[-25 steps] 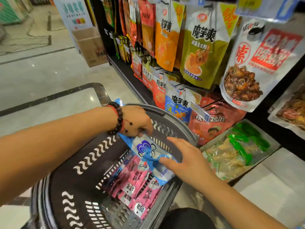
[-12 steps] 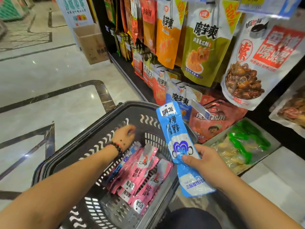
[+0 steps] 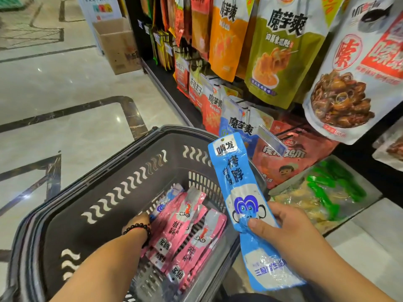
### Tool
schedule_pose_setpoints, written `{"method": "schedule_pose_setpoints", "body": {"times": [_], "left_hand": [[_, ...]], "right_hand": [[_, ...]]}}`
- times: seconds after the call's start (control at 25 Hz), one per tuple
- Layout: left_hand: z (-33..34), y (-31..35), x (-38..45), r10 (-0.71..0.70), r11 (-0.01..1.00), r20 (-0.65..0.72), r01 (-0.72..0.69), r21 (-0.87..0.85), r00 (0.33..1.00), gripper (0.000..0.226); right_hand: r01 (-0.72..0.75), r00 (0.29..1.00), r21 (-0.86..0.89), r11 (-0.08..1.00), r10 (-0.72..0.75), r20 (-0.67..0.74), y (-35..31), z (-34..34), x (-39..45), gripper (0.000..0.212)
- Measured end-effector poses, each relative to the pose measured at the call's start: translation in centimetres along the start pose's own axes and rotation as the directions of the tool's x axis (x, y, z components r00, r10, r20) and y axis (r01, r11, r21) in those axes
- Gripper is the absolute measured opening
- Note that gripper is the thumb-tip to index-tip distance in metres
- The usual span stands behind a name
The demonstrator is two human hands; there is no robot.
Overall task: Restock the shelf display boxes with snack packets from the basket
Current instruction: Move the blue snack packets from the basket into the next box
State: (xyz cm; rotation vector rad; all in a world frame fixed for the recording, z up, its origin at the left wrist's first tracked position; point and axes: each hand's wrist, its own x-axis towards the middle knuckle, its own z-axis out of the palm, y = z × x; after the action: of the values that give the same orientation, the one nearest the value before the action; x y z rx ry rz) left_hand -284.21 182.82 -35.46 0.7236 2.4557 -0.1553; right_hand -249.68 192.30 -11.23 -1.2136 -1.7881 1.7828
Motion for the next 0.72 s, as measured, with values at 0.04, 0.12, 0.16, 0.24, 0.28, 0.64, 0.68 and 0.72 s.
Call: {"method": "schedule_pose_setpoints", "body": {"times": [0.04,0.12,0.16,0.24,0.28,0.64,0.68,0.72], "left_hand": [[0.1,0.1,-0.1,-0.014,1.000,-0.007,0.015,0.026,1.000,0.044],[0.7,0.0,0.4,0.003,0.998,-0.040,-0.001,0.055,0.999,0.045],[0.8,0.1,0.6,0.018,0.999,-0.069,-0.014,0.053,0.997,0.043],[1.2,0.0,0.9,0.043,0.997,-0.103,-0.035,0.071,0.994,0.038],[1.4,0.2,1.0,0.057,0.996,-0.105,-0.049,0.078,0.993,0.038],[-3.0,4.6,-2.7,0.125,0.979,-0.178,-0.150,-0.136,0.976,0.021],[-4.4,5.3,-3.6,0.145,0.960,-0.174,-0.181,-0.212,0.974,0.022],[-5.8,6.0,-4.9,0.186,0.930,-0.165,-0.227,-0.288,0.969,0.022]], "right_hand": [[-0.001,1.000,-0.019,1.000,0.001,-0.001,0.1,-0.1,0.0,0.007],[-0.001,1.000,-0.049,0.999,0.001,-0.002,0.2,-0.2,-0.2,0.007],[-0.002,1.000,-0.060,0.998,0.002,-0.005,0.3,-0.3,-0.2,0.007],[-0.012,1.000,-0.069,0.998,0.011,-0.017,0.3,-0.5,-0.3,0.007],[-0.019,1.000,-0.065,0.998,0.017,-0.026,0.4,-0.6,-0.3,0.007],[-0.015,0.999,-0.051,0.999,0.012,-0.052,1.2,-1.3,0.2,0.006],[-0.015,0.998,-0.037,0.999,0.012,-0.062,1.2,-1.5,0.2,0.006],[-0.016,0.997,-0.017,1.000,0.014,-0.079,1.2,-1.8,0.3,0.006]]}}
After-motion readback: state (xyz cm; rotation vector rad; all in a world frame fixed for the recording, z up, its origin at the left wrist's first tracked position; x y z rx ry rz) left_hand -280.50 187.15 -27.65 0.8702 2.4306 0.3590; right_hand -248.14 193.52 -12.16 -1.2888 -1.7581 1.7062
